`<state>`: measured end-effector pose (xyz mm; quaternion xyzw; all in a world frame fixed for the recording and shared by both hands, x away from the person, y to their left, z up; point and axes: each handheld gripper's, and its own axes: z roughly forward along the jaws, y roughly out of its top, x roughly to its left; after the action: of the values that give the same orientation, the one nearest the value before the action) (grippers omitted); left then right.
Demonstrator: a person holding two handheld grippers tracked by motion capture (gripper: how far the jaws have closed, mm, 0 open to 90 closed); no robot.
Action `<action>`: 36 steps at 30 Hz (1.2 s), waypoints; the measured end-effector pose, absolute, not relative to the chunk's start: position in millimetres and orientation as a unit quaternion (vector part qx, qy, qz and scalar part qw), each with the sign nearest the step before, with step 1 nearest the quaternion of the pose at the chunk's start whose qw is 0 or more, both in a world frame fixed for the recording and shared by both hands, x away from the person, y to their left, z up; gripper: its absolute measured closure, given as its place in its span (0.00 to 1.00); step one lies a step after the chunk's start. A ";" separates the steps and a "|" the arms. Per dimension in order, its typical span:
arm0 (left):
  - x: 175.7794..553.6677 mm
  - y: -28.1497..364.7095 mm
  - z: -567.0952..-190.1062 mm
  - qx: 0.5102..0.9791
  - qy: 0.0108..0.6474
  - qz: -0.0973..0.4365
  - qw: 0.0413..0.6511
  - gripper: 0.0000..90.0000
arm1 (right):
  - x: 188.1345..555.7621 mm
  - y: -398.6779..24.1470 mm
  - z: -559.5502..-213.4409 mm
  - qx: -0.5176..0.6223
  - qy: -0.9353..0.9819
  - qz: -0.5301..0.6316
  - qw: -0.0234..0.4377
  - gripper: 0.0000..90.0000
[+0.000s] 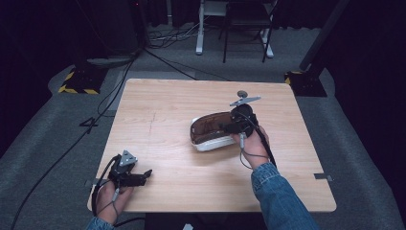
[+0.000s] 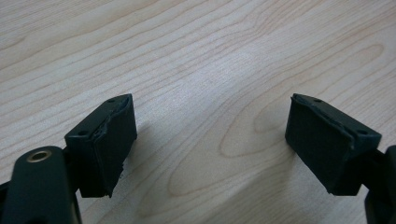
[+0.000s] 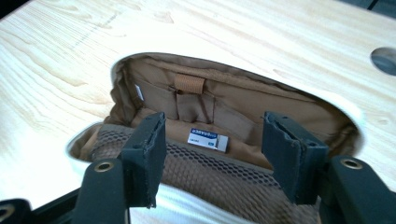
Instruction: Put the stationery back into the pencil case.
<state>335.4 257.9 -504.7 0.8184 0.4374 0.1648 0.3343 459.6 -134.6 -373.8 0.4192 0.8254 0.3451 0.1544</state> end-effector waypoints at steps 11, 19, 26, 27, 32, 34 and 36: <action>336.1 256.4 -505.0 0.816 0.440 0.169 0.334 0.19 | 436.0 -172.5 -357.8 0.421 0.812 0.368 0.165 0.45; 335.7 256.6 -505.0 0.817 0.439 0.169 0.334 0.19 | 417.6 -202.2 -356.5 0.421 0.806 0.377 0.174 0.46; 336.0 256.4 -505.0 0.816 0.441 0.169 0.334 0.19 | 401.5 -230.8 -363.8 0.425 0.800 0.384 0.179 0.44; 336.0 256.4 -505.0 0.816 0.440 0.169 0.334 0.19 | 399.8 -235.1 -365.0 0.427 0.800 0.382 0.178 0.43; 336.1 256.4 -505.0 0.816 0.440 0.170 0.334 0.19 | 391.7 -257.2 -372.7 0.439 0.795 0.377 0.180 0.42; 336.0 256.3 -505.1 0.816 0.441 0.169 0.334 0.19 | 388.8 -265.1 -376.5 0.445 0.792 0.376 0.182 0.42; 336.0 256.3 -505.0 0.816 0.441 0.169 0.334 0.19 | 386.2 -271.3 -379.9 0.446 0.791 0.375 0.185 0.41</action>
<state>336.0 256.3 -505.0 0.8159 0.4407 0.1693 0.3338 386.2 -271.3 -379.9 0.4463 0.7913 0.3748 0.1849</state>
